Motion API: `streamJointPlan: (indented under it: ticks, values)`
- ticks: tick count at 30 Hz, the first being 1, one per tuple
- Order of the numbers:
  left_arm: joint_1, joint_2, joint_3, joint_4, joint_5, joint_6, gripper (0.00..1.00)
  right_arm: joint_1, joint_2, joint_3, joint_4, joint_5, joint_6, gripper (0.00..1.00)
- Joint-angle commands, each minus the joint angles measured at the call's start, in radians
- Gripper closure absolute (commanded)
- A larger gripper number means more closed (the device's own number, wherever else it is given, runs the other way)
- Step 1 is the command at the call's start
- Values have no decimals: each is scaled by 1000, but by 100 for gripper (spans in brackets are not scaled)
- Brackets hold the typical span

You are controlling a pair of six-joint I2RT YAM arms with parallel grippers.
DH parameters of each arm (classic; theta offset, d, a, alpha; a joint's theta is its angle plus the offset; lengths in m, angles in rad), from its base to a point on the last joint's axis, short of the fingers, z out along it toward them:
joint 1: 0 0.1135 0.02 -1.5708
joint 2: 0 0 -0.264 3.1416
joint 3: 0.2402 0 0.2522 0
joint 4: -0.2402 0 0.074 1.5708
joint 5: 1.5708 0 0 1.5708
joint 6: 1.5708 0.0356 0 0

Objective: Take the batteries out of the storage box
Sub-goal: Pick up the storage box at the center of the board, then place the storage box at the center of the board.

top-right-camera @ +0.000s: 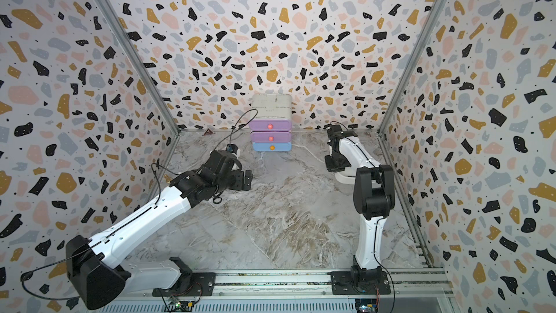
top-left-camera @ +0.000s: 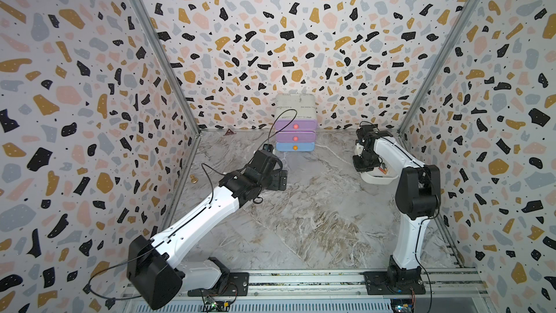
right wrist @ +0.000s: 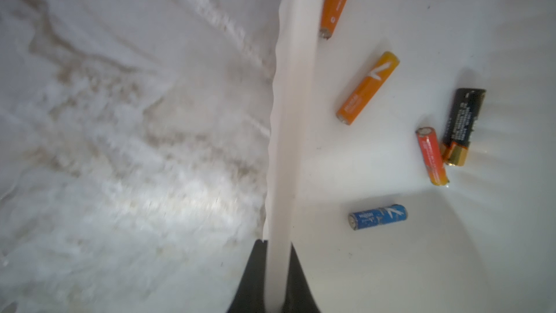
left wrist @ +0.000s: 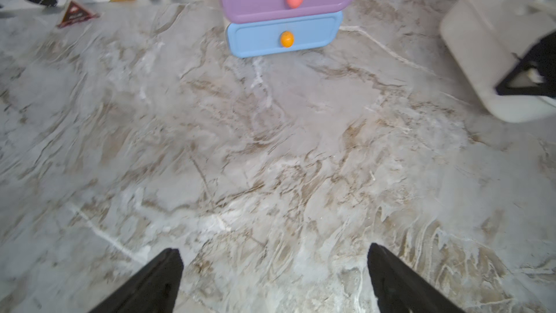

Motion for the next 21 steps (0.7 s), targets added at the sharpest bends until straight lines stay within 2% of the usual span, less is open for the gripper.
streamJointPlan:
  ticks: [1, 5, 10, 17, 21]
  values:
    - [50, -50, -131, 39, -43, -113, 0, 132, -167, -103, 11, 85, 147, 100]
    - [102, -75, -236, 36, -29, -163, 0, 318, -268, -249, -6, 131, 289, 100]
    - [160, -19, -262, -3, -3, -180, 0, 537, -327, -360, 87, 220, 494, 100]
    - [168, 27, -267, 9, -2, -166, 0, 729, -170, -225, 132, 330, 655, 100]
    - [168, 35, -268, 14, -5, -160, 0, 772, -31, -116, 143, 246, 703, 100]
